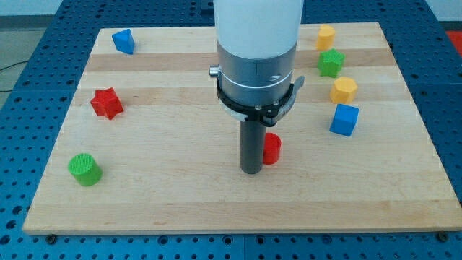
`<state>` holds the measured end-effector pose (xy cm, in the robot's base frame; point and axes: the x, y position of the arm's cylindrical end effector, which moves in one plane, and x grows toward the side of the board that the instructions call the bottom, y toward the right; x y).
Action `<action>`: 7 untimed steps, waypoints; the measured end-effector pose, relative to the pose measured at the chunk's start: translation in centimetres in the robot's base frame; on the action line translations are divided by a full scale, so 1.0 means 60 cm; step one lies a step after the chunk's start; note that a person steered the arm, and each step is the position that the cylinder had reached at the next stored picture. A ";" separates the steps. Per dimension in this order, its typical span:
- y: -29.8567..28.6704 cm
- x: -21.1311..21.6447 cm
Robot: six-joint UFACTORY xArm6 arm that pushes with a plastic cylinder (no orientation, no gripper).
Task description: Move the red circle to the bottom of the blue cube
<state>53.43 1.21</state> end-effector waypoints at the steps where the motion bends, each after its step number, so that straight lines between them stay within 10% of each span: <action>1: -0.049 -0.002; 7: 0.119 -0.046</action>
<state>50.66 8.33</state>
